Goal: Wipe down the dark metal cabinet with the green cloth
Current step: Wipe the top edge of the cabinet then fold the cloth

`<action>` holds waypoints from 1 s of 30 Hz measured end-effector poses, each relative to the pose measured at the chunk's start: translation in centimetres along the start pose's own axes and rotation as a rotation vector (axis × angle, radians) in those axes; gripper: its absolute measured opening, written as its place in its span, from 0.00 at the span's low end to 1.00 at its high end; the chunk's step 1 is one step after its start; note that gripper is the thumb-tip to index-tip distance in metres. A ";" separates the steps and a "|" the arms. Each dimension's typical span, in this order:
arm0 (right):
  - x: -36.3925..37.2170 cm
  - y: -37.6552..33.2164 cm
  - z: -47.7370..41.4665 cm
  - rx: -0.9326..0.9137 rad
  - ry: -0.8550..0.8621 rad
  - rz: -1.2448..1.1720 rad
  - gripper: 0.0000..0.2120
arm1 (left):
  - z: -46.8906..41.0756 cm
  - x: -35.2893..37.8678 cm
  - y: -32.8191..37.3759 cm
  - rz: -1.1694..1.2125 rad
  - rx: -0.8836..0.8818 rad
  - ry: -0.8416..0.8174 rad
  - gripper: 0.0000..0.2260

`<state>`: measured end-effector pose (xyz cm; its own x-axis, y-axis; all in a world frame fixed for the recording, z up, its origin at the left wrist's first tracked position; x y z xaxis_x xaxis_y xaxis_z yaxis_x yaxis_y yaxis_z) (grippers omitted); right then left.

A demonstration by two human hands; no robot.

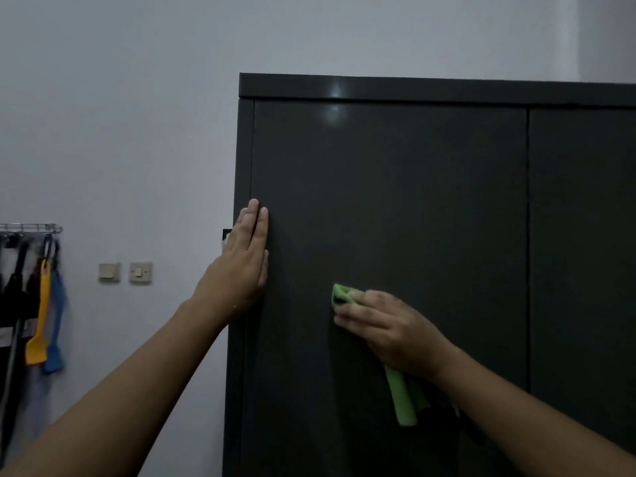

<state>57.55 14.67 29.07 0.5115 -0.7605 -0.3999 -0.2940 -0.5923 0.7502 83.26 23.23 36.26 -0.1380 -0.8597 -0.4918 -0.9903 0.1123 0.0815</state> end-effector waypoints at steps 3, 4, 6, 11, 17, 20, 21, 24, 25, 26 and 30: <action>-0.7 0.7 1.7 -0.069 0.032 0.038 0.17 | 0.1 0.2 -0.1 0.001 0.005 -0.008 0.29; -1.2 1.7 1.8 -0.005 0.088 0.055 0.17 | 0.1 0.4 -0.1 -0.001 0.009 -0.011 0.30; -2.4 4.6 1.2 0.256 0.264 0.050 0.20 | 0.3 0.7 -0.3 -0.005 0.021 -0.019 0.30; -3.7 6.5 -3.1 0.708 0.445 -0.090 0.27 | 0.8 0.8 -0.5 0.152 0.007 0.061 0.31; -0.5 1.4 -6.1 0.254 0.179 -0.048 0.21 | 1.3 0.2 -0.7 0.294 -0.091 0.137 0.37; 1.3 -0.4 -5.6 0.039 0.044 0.008 0.22 | 1.9 0.4 -1.8 0.364 -0.190 0.130 0.38; 1.3 -0.3 -5.7 0.055 0.060 0.002 0.22 | 2.2 0.5 -2.3 0.420 -0.237 0.097 0.37; 0.9 1.0 -7.4 0.233 0.208 -0.026 0.22 | 3.2 0.6 -3.0 0.578 -0.275 -0.040 0.31; 0.7 1.4 -8.4 0.296 0.253 -0.036 0.23 | 3.5 0.6 -3.1 0.601 -0.278 -0.057 0.30; 0.5 1.8 -9.5 0.353 0.287 -0.049 0.24 | 3.6 0.5 -3.2 0.622 -0.285 -0.062 0.30; -0.6 3.5 -14.9 0.478 0.349 -0.132 0.28 | 4.0 0.2 -3.7 0.672 -0.315 -0.090 0.31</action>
<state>68.28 17.02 39.75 0.7792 -0.5881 -0.2169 -0.4987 -0.7913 0.3538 86.85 24.60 32.40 -0.7262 -0.6103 -0.3165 -0.6429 0.4398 0.6272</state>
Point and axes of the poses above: each hand's wrist, its own z-axis away from the middle knuckle, its own x-axis out of the palm, y = z × x, the point moved 3 cm from there along -z, towards the middle knuckle, and after that the axes turned 4 degrees about -x, right-handed, at the moved point
